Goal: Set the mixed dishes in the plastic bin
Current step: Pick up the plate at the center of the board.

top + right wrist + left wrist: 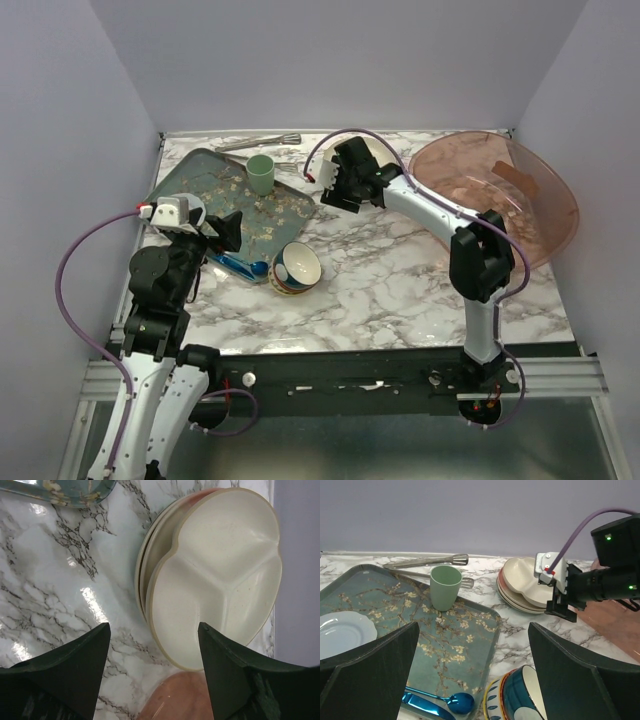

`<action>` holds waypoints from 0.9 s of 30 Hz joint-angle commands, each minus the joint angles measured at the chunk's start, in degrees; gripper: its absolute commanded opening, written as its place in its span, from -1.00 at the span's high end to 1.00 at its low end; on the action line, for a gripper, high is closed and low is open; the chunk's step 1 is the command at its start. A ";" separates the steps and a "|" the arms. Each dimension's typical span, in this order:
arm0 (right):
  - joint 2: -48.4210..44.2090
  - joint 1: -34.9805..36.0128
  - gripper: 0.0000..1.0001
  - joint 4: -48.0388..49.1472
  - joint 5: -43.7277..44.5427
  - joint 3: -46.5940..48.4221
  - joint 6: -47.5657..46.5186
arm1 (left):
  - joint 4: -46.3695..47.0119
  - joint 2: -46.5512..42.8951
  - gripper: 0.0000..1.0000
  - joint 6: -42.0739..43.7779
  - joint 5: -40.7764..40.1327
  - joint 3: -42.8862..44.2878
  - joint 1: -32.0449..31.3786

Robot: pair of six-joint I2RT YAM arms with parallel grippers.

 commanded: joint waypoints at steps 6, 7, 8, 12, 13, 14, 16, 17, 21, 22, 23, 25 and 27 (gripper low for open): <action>8.34 -0.50 -0.29 0.63 3.50 8.28 -2.39 | 0.51 -0.70 -0.97 0.13 1.20 0.27 0.49; 8.52 -0.67 -0.23 0.63 3.33 8.28 -2.22 | 0.51 -0.70 -0.97 0.13 1.19 0.27 0.49; 8.87 -0.76 -0.19 0.63 3.24 8.10 -2.21 | 0.60 -0.70 -0.97 0.13 1.28 0.27 0.49; 9.40 -0.85 -0.16 0.63 2.27 7.66 -1.51 | 0.69 -0.88 -0.97 0.12 1.55 0.18 0.49; 9.58 -0.76 -0.15 0.63 2.10 7.75 -1.34 | 0.60 -0.88 -0.97 0.13 1.55 0.27 0.49; 9.58 -0.76 -0.15 0.63 1.92 7.66 -0.99 | 0.69 -0.88 -0.97 0.13 1.63 0.18 0.49; 10.36 -0.76 -0.14 0.63 2.27 7.75 -0.90 | 0.60 -0.88 -0.97 0.13 1.63 0.27 0.49; 10.63 -0.85 -0.12 0.63 2.53 7.93 -0.90 | 0.60 -0.88 -0.97 0.13 1.63 0.27 0.49; 12.39 -1.12 0.06 0.63 4.11 8.72 -0.63 | 0.69 -1.05 -0.97 0.13 1.72 0.27 0.49; 12.82 -1.20 0.18 0.63 4.20 8.89 -0.46 | 0.60 -1.05 -0.97 0.13 1.72 0.27 0.49; 12.92 -1.46 0.22 0.63 4.38 8.98 -0.28 | 0.60 -1.05 -0.97 0.13 1.72 0.27 0.49; 13.18 -1.73 0.26 0.63 4.91 9.16 -0.11 | 0.60 -1.14 -0.97 0.13 1.72 0.27 0.49; 13.44 -1.91 0.28 0.63 5.00 9.25 -0.02 | 0.60 -1.05 -0.97 0.13 1.72 0.27 0.49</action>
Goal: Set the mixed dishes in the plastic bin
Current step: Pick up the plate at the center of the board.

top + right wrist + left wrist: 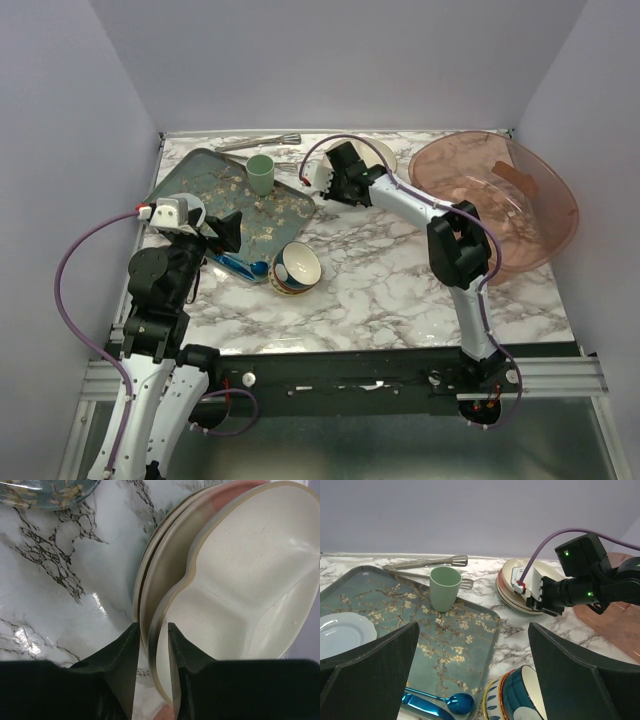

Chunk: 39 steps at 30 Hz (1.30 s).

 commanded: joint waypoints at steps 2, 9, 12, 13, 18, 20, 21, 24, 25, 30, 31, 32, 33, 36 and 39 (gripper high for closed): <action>1.77 -0.92 0.33 0.36 1.85 2.10 0.94 | 0.78 -0.48 -0.97 0.13 1.70 0.27 0.49; 1.60 -0.92 0.64 0.36 1.24 2.01 1.65 | 0.86 -0.57 -0.97 0.21 1.61 0.27 0.49; 1.34 -0.92 0.82 0.19 1.06 1.92 1.65 | 0.78 -0.57 -0.97 0.21 1.70 0.18 0.49; 0.99 -0.84 0.91 0.01 0.88 1.75 1.56 | 0.78 -0.57 -0.97 0.13 1.70 0.09 0.49; -2.96 -1.19 0.99 -0.08 -0.26 1.05 0.51 | 0.95 -0.48 -0.97 -0.05 1.88 0.09 0.49; -6.12 -1.27 0.99 -0.16 -1.40 0.26 -0.28 | 1.13 -0.48 -0.97 -0.22 2.14 0.09 0.49; -7.44 -1.36 0.99 -0.08 -1.58 -0.27 -1.42 | 1.21 -0.31 -0.97 -0.31 2.14 0.00 0.49; -11.84 -1.28 0.99 0.01 -3.25 -2.29 -3.53 | 1.22 -0.04 -0.97 -0.75 2.49 0.00 0.49; -12.72 -1.36 0.99 0.01 -3.60 -2.82 -3.97 | 1.39 0.13 -0.97 -0.84 2.49 -0.08 0.49; -18.17 -1.36 0.99 0.45 -5.71 -6.42 -5.38 | 1.74 0.57 -0.97 -1.81 3.19 -0.26 0.49; -20.00 -1.36 0.99 0.63 -6.32 -7.12 -5.38 | 1.83 1.18 -0.97 -1.98 3.37 -0.17 0.49; -20.98 -1.36 0.99 1.06 -6.50 -7.74 -5.56 | 1.74 1.27 -0.97 -2.42 3.46 -0.09 0.49; -22.03 -1.36 0.99 1.15 -6.50 -8.53 -5.99 | 1.74 1.54 -0.97 -2.68 3.72 0.00 0.49; -26.08 -1.19 0.99 1.59 -9.92 -11.87 -7.13 | 1.92 2.24 -0.97 -4.09 4.60 0.09 0.49; -31.17 -0.75 0.99 1.60 -13.17 -15.82 -7.76 | 2.80 3.47 -0.97 -5.67 7.14 -0.17 0.49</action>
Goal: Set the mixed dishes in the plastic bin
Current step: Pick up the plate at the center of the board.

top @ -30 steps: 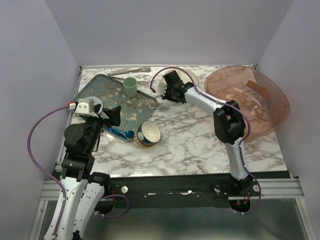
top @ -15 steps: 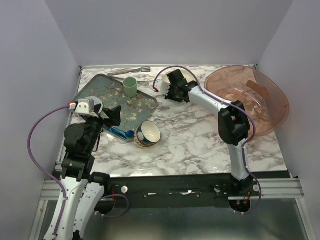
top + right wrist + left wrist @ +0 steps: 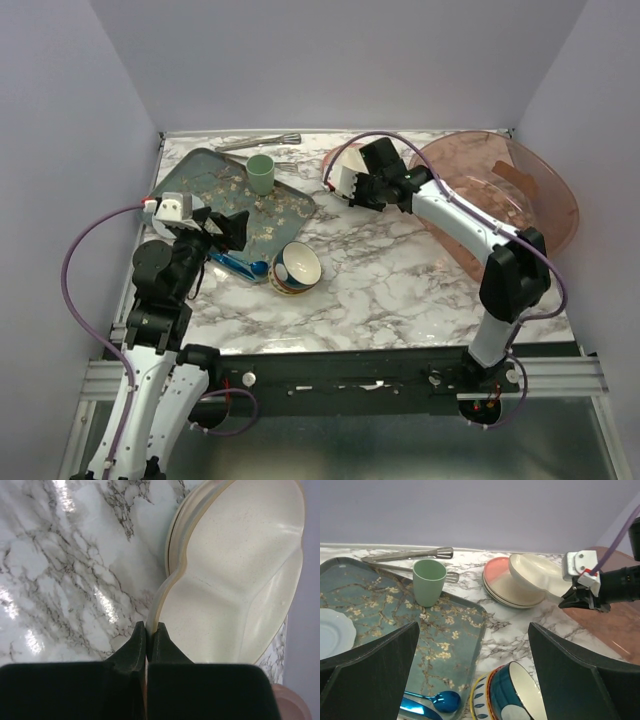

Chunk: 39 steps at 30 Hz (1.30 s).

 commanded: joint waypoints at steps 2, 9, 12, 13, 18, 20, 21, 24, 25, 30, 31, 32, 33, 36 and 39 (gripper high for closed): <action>-13.89 1.18 0.99 8.26 -5.03 -5.21 -4.94 | 2.08 2.80 -0.97 -4.56 6.63 0.00 0.29; -24.79 5.39 0.99 4.14 -13.82 -12.59 -7.22 | 5.76 9.47 -0.97 -16.07 17.00 0.53 0.29; -27.44 8.02 0.99 2.29 -15.50 -14.53 -7.40 | 7.79 13.08 -0.97 -24.94 20.16 -0.17 0.29; -28.76 8.82 0.99 1.94 -15.50 -14.89 -7.49 | 9.44 14.83 -0.97 -27.57 20.96 -0.43 0.29; -31.32 13.12 0.99 -0.44 -14.80 -16.21 -7.84 | 10.96 18.97 -0.97 -40.31 22.11 -0.61 -0.06; -31.67 14.18 0.99 -0.96 -13.75 -16.30 -7.75 | 9.30 20.11 -0.97 -42.27 21.58 -0.09 -0.50; -31.67 15.14 0.99 -1.05 -13.22 -16.30 -7.66 | 8.24 20.38 -0.97 -42.54 21.32 1.22 -0.85; -31.67 16.82 0.99 -1.05 -11.72 -16.12 -7.49 | -0.52 21.87 -0.97 -42.02 16.93 5.61 -3.75; -31.58 17.17 0.99 -1.14 -11.37 -16.04 -7.31 | -2.73 22.66 -0.97 -41.14 15.62 6.58 -5.32; -31.58 18.67 0.99 -0.88 -8.12 -15.33 -7.13 | -12.75 24.42 -0.97 -39.73 8.23 10.98 -8.41; -31.58 18.84 0.99 -0.88 -7.59 -15.33 -7.22 | -13.91 25.12 -0.97 -39.55 7.44 11.34 -8.85; -31.67 19.02 0.99 -0.71 -6.28 -15.33 -7.40 | -14.88 25.56 -0.97 -39.38 6.73 11.69 -9.64; -31.76 19.28 0.99 -0.62 -5.57 -15.42 -7.75 | -16.45 25.83 -0.97 -38.94 5.25 12.21 -10.08; -32.37 20.25 0.99 0.00 -2.50 -16.12 -8.62 | -18.48 27.32 -0.97 -37.45 2.70 13.09 -11.74; -32.99 20.95 0.99 0.53 -0.12 -16.65 -9.07 | -19.45 28.73 -0.97 -36.83 0.58 13.97 -13.24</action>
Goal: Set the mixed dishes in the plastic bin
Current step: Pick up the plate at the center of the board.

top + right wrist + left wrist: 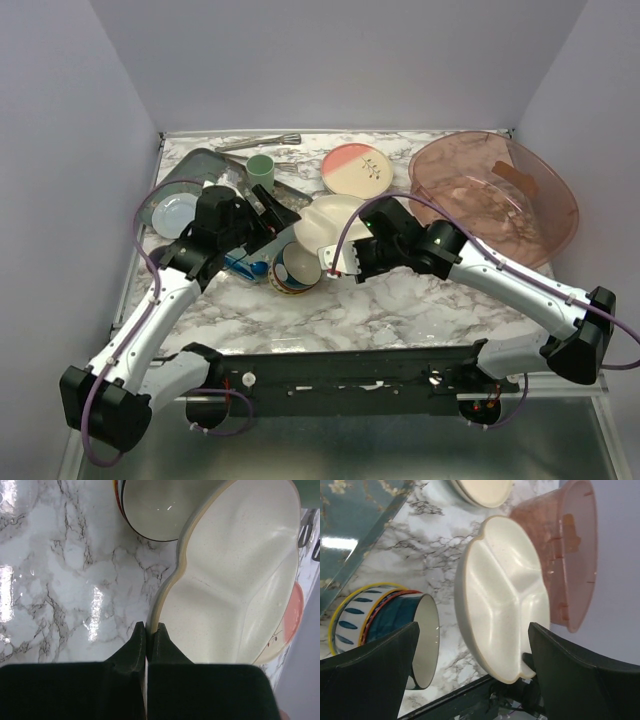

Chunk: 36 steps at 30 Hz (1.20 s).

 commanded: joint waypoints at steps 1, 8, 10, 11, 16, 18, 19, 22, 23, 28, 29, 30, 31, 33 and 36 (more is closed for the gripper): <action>-4.77 1.89 0.99 10.34 7.47 1.45 -4.48 | -5.14 2.26 -0.97 2.34 -6.31 2.24 -2.99; -5.65 4.27 0.99 12.71 13.79 -0.57 -5.88 | -5.05 6.48 -0.87 3.48 -7.98 5.32 -6.77; -5.91 4.62 0.99 13.24 14.50 -1.19 -6.06 | -5.14 7.62 -0.72 4.19 -8.60 6.20 -7.39; -6.00 4.80 0.99 13.50 15.02 -1.28 -6.06 | -5.05 7.89 -0.67 4.71 -9.38 6.37 -7.74; -6.88 5.15 0.99 13.77 16.26 -1.10 -5.71 | -6.19 10.35 -0.45 6.47 -11.15 8.22 -8.71; -6.97 5.32 0.99 14.29 17.22 -1.28 -5.97 | -6.54 11.05 -0.36 7.26 -11.24 9.09 -9.15; -6.97 5.50 0.99 14.56 17.58 -1.45 -6.15 | -6.81 11.84 -0.33 7.44 -11.50 9.27 -9.33; -7.15 5.94 0.99 15.26 18.72 -2.15 -6.33 | -7.60 13.25 -0.24 8.32 -14.12 10.59 -10.20; -7.23 6.03 0.99 15.52 18.98 -2.42 -6.32 | -7.95 13.51 -0.22 8.67 -14.83 10.94 -10.47; -7.23 7.08 0.99 16.23 20.65 -2.95 -6.94 | -8.66 15.71 -0.12 9.20 -16.78 12.78 -11.96; -7.23 7.17 0.99 16.49 21.26 -3.03 -7.03 | -8.74 15.98 -0.09 9.37 -16.86 13.05 -12.14; -7.15 7.43 0.99 16.58 21.44 -3.12 -7.11 | -8.83 16.33 -0.01 9.55 -16.78 13.23 -12.23; -7.14 7.61 0.99 16.67 21.53 -3.21 -7.12 | -8.92 16.76 0.02 9.64 -16.77 13.66 -12.23; -7.14 7.96 0.99 16.93 22.06 -3.39 -7.20 | -9.01 17.03 0.14 9.99 -16.77 14.02 -12.32; -6.97 8.22 0.99 17.28 22.76 -3.65 -7.47 | -9.09 17.21 0.33 10.16 -16.69 14.19 -12.40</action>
